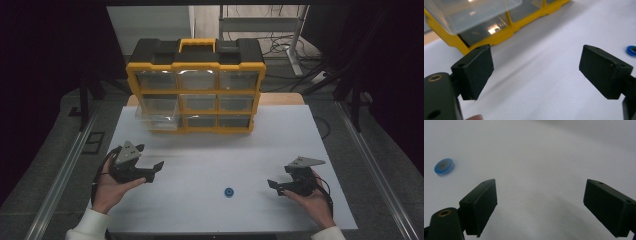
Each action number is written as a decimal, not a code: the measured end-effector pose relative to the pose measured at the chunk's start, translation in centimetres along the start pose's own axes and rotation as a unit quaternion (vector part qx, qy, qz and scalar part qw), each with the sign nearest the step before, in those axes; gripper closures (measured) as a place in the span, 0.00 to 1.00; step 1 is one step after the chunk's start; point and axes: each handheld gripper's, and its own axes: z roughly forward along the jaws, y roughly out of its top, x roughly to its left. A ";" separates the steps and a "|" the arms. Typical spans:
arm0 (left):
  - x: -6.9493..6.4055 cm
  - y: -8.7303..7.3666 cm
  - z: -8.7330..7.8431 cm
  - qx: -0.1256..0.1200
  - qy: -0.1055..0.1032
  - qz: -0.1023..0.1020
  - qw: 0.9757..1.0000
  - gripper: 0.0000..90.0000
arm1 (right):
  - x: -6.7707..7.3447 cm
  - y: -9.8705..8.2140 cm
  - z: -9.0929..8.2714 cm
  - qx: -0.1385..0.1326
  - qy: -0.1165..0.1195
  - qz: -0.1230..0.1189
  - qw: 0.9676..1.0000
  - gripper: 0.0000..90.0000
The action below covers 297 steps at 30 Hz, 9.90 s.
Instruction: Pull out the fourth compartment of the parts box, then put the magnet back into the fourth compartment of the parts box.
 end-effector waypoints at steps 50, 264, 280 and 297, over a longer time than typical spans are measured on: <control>-3.1 -0.2 3.7 0.060 -0.117 -0.001 0.991 0.15 | 0.1 0.2 0.2 -0.001 0.003 -0.005 1.000 0.14; 0.7 9.9 0.2 0.125 -0.141 0.044 0.981 0.69 | -0.3 0.6 0.3 0.000 -0.017 0.001 1.000 0.14; 2.3 11.4 -0.3 0.124 -0.142 0.049 0.981 0.69 | -0.2 0.6 0.4 0.002 -0.018 0.001 1.000 0.14; 4.5 14.4 0.4 0.097 -0.155 0.045 0.982 0.70 | -0.3 0.6 0.4 0.003 -0.017 0.002 1.000 0.14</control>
